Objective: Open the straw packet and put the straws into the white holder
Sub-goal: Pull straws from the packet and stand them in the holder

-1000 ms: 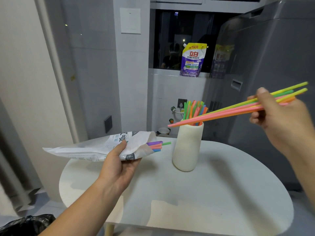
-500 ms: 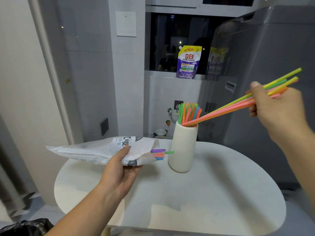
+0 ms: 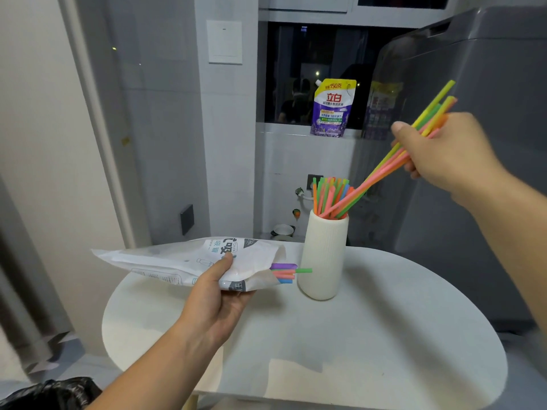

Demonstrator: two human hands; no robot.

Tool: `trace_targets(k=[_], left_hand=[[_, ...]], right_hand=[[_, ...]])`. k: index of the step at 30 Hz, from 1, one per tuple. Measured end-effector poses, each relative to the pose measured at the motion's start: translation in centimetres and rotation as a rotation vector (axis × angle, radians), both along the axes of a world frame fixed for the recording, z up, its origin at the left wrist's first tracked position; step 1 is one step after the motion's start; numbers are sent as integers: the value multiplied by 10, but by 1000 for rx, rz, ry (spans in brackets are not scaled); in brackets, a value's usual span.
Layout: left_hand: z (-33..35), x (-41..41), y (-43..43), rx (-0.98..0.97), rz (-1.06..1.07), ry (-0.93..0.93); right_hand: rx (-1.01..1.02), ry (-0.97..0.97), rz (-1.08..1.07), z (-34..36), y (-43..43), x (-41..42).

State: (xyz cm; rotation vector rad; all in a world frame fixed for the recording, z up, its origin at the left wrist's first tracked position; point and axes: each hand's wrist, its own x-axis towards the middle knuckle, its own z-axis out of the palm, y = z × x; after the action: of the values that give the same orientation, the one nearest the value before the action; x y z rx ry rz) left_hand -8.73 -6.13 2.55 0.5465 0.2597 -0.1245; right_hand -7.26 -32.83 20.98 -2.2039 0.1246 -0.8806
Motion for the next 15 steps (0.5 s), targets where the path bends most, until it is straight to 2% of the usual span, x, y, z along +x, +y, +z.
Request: trace_targets(k=[15], left_hand=[[-1, 1, 0, 16, -12, 14]], right_hand=[[-80, 86, -6, 18, 9, 14]])
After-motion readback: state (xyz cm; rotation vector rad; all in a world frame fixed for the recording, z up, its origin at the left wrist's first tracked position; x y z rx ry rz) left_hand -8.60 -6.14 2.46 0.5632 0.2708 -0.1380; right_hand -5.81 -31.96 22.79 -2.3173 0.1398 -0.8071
